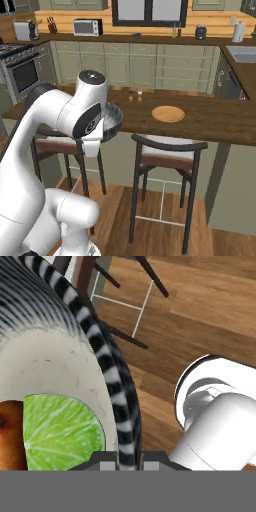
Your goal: Pick the chicken drumstick and lemon wedge from their plates and place them in the bowl. Then put the bowl in the fridge.
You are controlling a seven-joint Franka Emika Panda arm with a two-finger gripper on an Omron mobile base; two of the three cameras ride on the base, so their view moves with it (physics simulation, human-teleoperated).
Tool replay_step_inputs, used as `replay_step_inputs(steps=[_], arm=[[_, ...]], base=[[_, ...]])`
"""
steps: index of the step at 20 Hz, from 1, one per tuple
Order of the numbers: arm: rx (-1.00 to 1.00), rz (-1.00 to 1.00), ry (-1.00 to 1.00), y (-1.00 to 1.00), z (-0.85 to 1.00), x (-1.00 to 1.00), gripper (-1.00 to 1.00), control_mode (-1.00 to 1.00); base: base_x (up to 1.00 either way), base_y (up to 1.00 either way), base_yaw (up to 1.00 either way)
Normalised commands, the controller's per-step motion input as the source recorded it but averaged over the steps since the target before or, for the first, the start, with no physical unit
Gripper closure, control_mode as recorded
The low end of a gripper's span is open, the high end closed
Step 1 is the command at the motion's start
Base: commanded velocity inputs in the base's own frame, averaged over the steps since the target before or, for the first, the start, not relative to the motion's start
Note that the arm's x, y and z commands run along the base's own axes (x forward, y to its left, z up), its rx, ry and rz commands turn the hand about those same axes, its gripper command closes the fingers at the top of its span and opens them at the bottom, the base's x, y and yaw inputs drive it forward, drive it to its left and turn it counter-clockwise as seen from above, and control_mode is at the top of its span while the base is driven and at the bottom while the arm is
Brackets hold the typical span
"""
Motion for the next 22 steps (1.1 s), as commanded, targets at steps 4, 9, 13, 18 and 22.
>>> replay_step_inputs(steps=[4,9,13,18,22], arm=[[0.0,0.0,0.0,0.0,0.0,0.0,1.0,1.0],[0.0,0.0,0.0,0.0,0.0,0.0,1.0,1.0],[0.0,0.0,0.0,0.0,0.0,0.0,1.0,1.0],[0.0,0.0,0.0,0.0,0.0,0.0,1.0,1.0],[0.0,0.0,0.0,0.0,0.0,0.0,1.0,1.0]], base=[[-0.74,1.0,0.22],[-0.09,1.0,0.19],[0.21,1.0,0.24],[0.68,1.0,0.11],[1.0,1.0,0.0]])
